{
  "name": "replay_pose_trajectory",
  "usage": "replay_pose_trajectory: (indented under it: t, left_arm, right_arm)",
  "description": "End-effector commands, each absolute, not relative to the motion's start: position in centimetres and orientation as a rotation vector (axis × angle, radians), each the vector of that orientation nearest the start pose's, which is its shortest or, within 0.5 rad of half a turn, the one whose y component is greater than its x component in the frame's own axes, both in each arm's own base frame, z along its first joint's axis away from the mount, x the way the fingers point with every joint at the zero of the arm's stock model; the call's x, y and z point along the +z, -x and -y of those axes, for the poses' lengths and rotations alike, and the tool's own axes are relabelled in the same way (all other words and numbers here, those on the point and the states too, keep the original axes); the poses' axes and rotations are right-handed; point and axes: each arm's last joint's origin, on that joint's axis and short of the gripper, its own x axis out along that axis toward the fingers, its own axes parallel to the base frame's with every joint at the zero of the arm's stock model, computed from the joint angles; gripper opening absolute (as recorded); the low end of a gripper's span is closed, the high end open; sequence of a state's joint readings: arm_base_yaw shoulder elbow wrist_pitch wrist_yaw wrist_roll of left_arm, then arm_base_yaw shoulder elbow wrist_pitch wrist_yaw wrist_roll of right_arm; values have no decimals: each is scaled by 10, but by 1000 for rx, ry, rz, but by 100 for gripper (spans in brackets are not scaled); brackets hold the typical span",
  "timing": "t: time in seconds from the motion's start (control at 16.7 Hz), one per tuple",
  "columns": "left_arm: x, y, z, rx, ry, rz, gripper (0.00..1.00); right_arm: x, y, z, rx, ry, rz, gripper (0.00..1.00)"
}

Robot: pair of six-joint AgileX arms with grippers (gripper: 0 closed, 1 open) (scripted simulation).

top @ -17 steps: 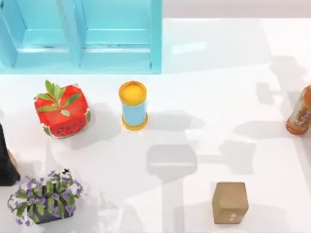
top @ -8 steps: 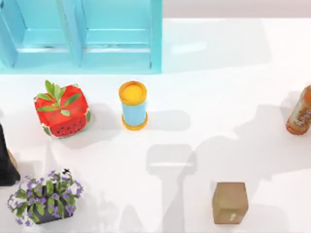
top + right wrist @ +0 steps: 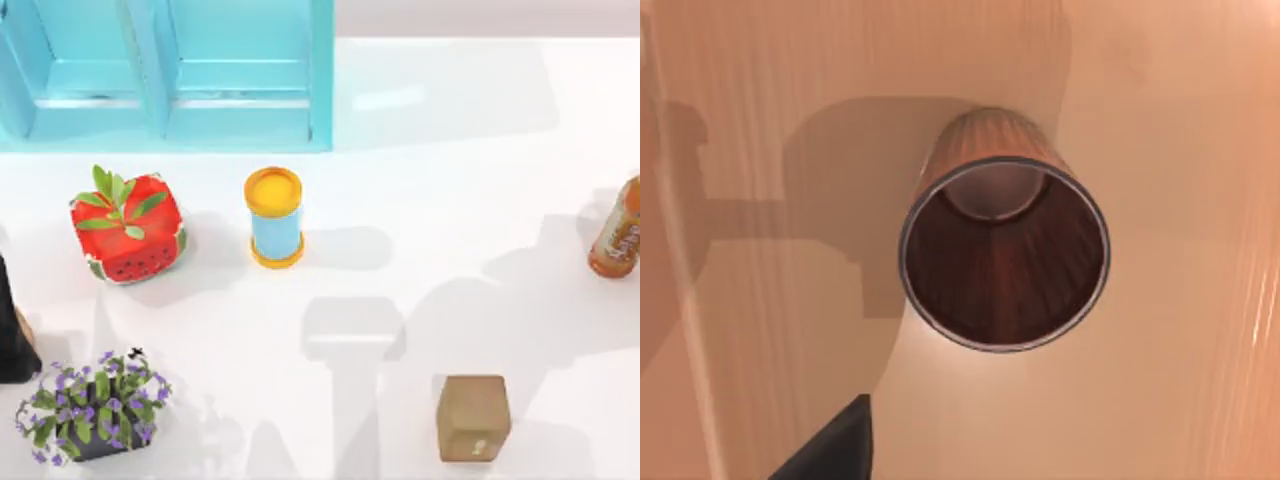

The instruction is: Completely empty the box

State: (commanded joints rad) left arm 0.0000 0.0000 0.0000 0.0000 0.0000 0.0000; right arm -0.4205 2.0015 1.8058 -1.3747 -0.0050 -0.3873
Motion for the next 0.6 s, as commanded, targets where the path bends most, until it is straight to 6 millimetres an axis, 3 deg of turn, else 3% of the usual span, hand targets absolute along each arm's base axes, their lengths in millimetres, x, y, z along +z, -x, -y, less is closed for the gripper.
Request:
replay_pose_trajectory:
  t: [0.6]
  left_arm:
    - [160,-106,1,0,0,0,100]
  right_arm:
    - [169,-357,155,-17,-26,-1568,100]
